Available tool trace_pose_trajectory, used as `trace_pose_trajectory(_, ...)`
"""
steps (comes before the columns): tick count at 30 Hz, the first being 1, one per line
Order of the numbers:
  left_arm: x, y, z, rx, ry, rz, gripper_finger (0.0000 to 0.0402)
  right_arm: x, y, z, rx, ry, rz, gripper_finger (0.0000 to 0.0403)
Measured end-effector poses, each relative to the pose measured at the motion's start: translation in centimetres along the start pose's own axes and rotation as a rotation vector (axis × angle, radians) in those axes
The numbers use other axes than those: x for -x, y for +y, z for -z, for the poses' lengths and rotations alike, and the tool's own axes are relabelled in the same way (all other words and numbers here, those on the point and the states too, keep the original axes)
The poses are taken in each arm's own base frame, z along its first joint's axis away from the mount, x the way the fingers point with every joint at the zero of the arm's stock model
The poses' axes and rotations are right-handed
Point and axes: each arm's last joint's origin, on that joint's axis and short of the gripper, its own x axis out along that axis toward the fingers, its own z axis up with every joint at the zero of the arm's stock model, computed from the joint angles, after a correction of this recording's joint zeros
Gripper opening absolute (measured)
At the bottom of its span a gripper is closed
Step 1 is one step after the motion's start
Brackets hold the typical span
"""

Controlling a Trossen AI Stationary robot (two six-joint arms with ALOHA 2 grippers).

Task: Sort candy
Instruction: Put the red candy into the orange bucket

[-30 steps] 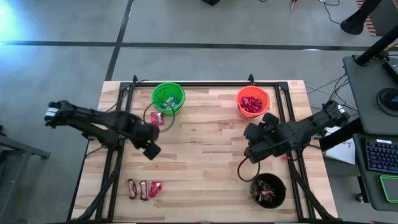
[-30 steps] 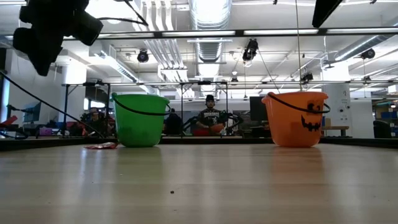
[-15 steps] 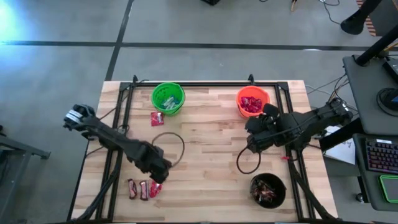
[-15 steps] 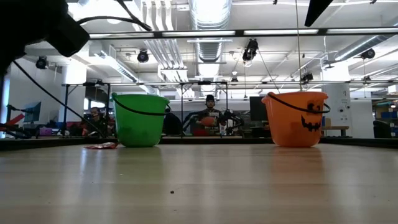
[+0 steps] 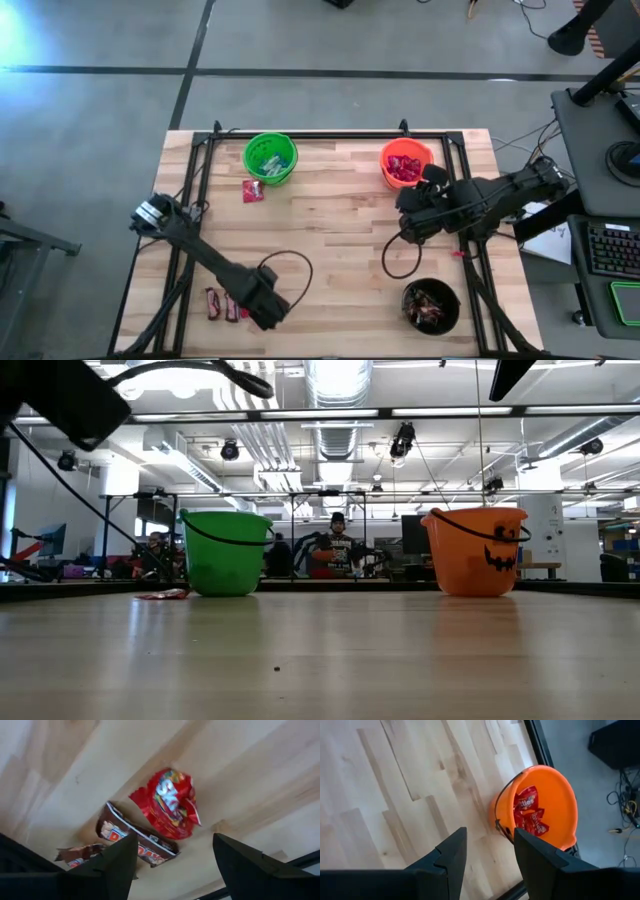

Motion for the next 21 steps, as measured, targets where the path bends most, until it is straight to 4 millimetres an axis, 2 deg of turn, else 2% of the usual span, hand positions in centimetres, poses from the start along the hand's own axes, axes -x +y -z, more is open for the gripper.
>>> trace_pose_trajectory(5,-0.6,-0.5,0.7,-0.014,0.0,-0.002,0.024,0.1,-0.1,0.0,-0.001,-0.001,-0.003,0.0153)
trace_pose_trajectory(11,-0.4,-0.7,0.7,-0.031,-0.026,0.019,0.024,0.1,0.0,0.1,-0.001,0.003,-0.01,0.0153)
trace_pose_trajectory(17,-1.6,0.0,0.4,-0.006,-0.024,-0.013,0.024,0.1,0.0,0.1,0.0,0.02,-0.035,0.0153)
trace_pose_trajectory(21,-1.8,-0.4,0.3,-0.026,-0.032,0.03,0.024,0.1,0.1,0.1,0.0,0.031,-0.053,0.0153)
